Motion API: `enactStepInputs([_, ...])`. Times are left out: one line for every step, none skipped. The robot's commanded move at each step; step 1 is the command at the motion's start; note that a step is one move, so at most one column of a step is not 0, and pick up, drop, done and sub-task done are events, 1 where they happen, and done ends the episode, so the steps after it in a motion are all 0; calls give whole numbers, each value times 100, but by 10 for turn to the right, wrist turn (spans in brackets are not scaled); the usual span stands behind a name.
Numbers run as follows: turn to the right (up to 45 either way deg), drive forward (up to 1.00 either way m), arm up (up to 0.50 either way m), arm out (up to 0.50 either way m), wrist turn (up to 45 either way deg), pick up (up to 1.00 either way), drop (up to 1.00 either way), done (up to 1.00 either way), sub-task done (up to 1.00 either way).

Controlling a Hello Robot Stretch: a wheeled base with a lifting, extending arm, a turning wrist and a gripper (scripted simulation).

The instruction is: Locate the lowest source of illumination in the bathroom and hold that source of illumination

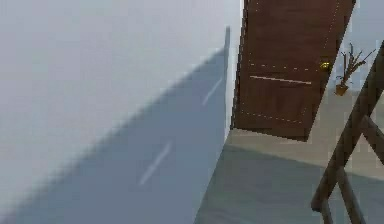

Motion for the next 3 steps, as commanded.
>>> enactStepInputs([210, 0, 0, 0, 0, 0, 0, 0, 0])
enactStepInputs([0, 100, 0, 0, 0, 0, 0, 0, 0])
enactStepInputs([0, 50, 0, 0, 0, 0, 0, 0, 0])
